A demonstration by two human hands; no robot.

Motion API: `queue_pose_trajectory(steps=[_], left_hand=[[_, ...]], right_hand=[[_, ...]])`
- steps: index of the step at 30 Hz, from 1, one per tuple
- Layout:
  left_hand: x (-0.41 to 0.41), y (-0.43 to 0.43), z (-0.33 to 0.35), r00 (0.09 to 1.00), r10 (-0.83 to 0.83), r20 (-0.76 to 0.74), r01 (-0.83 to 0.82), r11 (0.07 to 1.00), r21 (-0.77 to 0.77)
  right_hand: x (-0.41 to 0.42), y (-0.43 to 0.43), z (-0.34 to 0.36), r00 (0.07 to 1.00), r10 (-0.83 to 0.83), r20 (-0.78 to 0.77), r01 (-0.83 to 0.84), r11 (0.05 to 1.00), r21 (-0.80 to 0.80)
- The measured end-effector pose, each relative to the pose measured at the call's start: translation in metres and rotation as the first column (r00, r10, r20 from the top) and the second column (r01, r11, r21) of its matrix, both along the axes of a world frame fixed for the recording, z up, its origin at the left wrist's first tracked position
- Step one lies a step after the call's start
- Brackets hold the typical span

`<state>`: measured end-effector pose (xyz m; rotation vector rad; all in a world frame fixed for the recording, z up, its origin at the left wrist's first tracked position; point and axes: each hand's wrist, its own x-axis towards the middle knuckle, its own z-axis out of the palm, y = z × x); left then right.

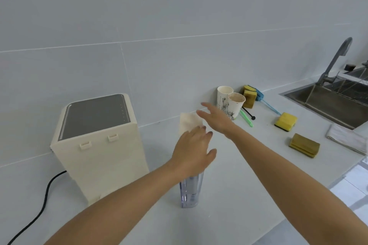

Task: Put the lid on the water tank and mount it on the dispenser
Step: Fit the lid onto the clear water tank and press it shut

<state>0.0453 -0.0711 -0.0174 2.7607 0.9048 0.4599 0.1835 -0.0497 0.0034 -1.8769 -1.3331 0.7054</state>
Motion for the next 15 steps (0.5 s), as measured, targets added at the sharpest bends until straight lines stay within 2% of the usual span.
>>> queue_pose_trajectory(steps=[3,6,15], left_hand=[[0.003,-0.010,-0.009,0.990,0.018,-0.136,-0.008,0.997,0.076],[0.003,-0.011,-0.012,0.981,0.068,-0.183,-0.051,0.994,0.093],[-0.007,-0.018,-0.018,0.987,0.085,-0.133,-0.045,0.959,0.281]], right_hand=[[-0.007,0.022,-0.005,0.962,0.181,0.207,-0.163,0.981,-0.101],[-0.015,0.037,-0.013,0.882,0.296,0.366,-0.222,0.947,-0.230],[-0.023,0.043,-0.017,0.850,0.380,0.366,-0.319,0.923,-0.218]])
